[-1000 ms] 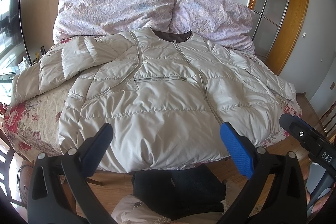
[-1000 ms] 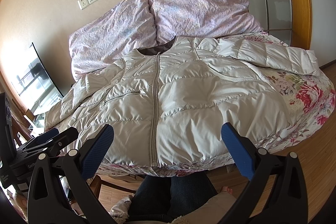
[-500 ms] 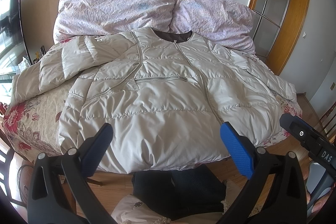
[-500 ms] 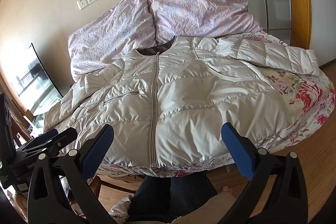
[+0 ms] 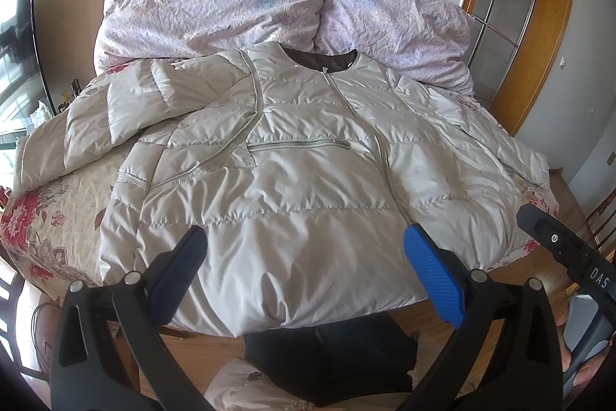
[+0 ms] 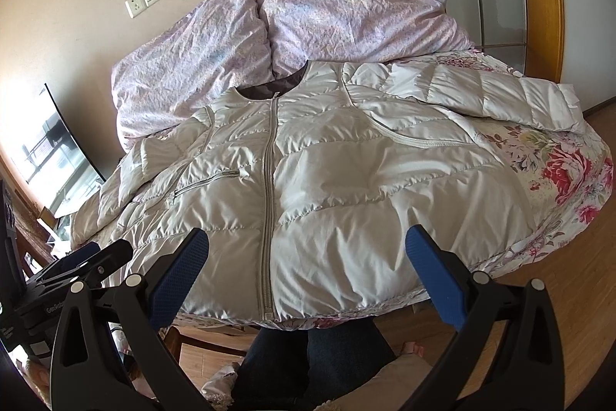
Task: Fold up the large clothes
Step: 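Grasp the jacket sleeve cuff with the right gripper and lift it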
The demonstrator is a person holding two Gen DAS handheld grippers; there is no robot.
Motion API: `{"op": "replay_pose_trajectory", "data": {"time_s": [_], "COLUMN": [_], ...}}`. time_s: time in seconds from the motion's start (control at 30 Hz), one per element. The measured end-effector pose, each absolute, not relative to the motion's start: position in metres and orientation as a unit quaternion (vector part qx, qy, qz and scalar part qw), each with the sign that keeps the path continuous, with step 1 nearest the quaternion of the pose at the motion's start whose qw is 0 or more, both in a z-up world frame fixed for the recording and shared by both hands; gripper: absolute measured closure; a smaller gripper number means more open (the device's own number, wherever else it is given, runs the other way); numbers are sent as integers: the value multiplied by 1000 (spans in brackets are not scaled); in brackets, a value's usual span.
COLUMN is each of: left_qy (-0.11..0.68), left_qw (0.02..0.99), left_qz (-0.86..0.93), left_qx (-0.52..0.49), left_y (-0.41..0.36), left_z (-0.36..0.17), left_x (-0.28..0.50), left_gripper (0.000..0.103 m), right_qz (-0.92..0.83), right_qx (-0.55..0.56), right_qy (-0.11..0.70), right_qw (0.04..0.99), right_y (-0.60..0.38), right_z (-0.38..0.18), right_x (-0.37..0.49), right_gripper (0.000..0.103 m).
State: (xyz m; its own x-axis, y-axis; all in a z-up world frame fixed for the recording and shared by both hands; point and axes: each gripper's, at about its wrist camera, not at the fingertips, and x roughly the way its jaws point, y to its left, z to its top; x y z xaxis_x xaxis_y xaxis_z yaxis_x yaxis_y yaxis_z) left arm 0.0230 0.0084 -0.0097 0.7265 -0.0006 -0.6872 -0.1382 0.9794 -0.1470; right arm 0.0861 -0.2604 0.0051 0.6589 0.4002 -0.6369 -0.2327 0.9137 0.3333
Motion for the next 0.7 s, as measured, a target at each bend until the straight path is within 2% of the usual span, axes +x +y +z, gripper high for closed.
{"op": "replay_pose_trajectory", "data": {"time_s": [0.3,0.6,0.7], "left_qy": [388,407,406], "left_qw": [915,898,897], "left_qz": [23,-38,-45], "left_qx": [-111,-160,-171], "left_y": [20,38,43], "left_z": [-21,-37,-40], "left_x": [50,80,87], "left_gripper": [2,2,2], "right_qz": [72,-46,-81], "right_qx": [179,408,468], "right_qy": [349,347,340], "right_qw": [917,843,811], "right_y": [-318,-470,-513], "right_z": [-4,-49,-67], "right_x": [141,208,224], "right_gripper": [1,1,16]}}
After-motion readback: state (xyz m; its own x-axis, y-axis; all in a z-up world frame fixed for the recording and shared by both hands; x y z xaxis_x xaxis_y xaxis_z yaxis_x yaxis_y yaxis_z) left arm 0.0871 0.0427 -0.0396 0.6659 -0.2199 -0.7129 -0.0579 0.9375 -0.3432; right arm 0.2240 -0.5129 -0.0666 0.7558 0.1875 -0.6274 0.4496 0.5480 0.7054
